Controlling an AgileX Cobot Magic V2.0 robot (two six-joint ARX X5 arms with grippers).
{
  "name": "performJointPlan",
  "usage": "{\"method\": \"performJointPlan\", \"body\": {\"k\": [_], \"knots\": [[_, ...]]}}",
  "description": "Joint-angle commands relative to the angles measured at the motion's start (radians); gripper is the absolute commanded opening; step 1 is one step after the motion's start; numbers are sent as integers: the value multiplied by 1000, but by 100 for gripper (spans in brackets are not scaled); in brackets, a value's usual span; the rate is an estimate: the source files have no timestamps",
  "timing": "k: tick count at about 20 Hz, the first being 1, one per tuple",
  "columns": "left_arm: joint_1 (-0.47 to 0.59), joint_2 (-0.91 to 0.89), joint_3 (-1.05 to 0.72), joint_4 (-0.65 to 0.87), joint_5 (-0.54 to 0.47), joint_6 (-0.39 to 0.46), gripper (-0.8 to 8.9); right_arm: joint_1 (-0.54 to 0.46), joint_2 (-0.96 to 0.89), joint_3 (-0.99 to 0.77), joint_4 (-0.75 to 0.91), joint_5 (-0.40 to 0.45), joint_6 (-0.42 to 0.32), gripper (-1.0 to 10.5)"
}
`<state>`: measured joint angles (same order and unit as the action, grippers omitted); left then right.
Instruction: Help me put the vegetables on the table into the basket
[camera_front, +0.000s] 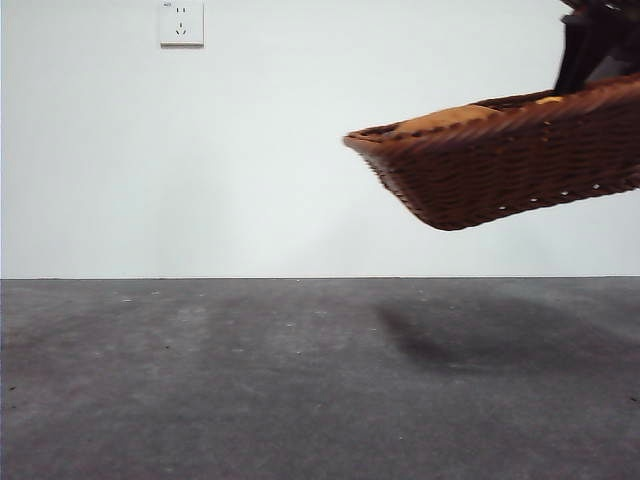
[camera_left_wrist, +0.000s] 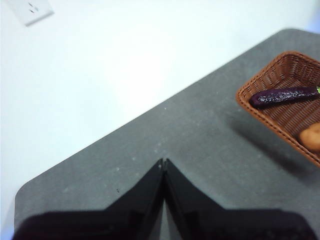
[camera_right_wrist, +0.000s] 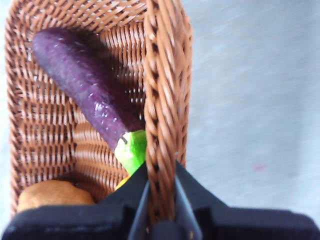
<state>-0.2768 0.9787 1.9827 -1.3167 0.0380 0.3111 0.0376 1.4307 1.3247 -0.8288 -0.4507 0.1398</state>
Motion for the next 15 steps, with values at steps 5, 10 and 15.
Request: {"method": "performJointPlan", "body": {"k": [5, 10, 15], "knots": [[3, -207, -211, -2, 3, -88, -8, -53, 136, -1, 36, -2, -90, -12], [3, -287, -328, -2, -5, -104, -8, -53, 299, -1, 81, 26, -93, -12], [3, -287, -340, -2, -5, -106, -8, -73, 389, -2, 82, 97, -124, -12]]}}
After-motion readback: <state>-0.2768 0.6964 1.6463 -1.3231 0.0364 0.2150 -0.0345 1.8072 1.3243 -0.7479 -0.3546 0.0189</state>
